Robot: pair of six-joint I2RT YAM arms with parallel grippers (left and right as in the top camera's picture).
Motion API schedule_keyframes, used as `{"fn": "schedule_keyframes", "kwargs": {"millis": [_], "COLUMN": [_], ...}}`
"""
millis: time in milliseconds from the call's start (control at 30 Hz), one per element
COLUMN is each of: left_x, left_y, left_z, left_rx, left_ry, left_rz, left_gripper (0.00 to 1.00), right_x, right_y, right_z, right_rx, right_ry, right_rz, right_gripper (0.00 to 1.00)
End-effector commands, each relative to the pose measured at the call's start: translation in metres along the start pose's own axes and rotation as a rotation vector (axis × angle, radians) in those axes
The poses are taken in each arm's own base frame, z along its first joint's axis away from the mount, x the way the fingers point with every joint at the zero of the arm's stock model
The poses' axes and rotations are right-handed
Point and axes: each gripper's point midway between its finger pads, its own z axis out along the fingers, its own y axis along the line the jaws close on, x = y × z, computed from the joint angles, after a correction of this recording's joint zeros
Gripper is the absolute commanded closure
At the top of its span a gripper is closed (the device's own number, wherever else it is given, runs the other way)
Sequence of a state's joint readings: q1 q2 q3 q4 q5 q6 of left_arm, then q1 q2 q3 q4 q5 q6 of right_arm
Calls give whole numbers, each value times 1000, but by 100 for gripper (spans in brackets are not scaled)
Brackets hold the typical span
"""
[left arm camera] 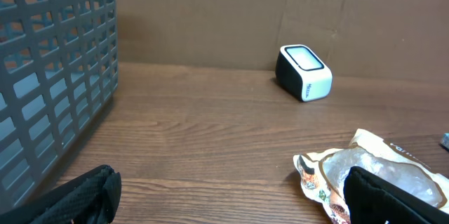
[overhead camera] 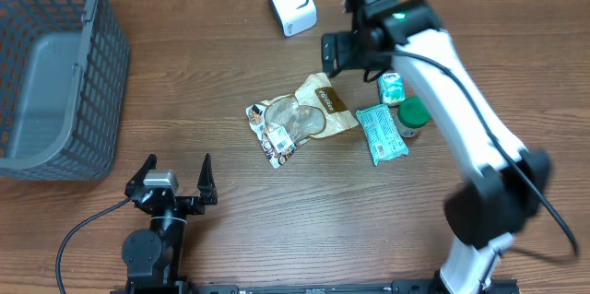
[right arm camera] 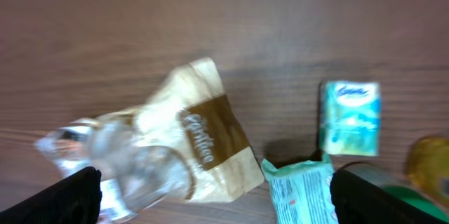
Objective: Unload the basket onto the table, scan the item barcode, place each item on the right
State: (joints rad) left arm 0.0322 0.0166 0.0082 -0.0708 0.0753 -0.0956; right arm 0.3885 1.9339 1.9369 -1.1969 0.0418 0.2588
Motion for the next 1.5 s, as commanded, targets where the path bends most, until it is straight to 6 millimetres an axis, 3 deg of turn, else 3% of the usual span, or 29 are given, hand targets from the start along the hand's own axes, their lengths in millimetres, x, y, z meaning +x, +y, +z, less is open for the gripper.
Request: {"fn": "schedule_keyframes", "kwargs": {"millis": [0,133,267,600,1167,1333,1467], "left_x": [-1,-1,-1,-1,-1,-1,-1], "left_y": [-3,-3,-3,-3,-3,-3,-3], "left_z": [0,0,0,0,0,0,0], "left_rx": [17,17,17,17,17,17,17], "left_ry": [-7,-7,-7,-7,-7,-7,-7], "left_rz": [26,26,26,26,26,26,26], "left_gripper": [0,0,0,0,0,0,0], "right_x": [-13,-14,-8,44,161,189,212], "right_y": [3,2,-12,-35,-77,-89,-101], "right_z": [-70,-125,-178,-262,-344,-357,-355], "right_rx": [-52,-89,-68,-82,-118,-120,-93], "right_ry": [-152,-266,-382,-484,-573,-612,-630], "right_rz": [8,7,21,31,37,50,85], "right_gripper": [0,0,0,0,0,0,0]}}
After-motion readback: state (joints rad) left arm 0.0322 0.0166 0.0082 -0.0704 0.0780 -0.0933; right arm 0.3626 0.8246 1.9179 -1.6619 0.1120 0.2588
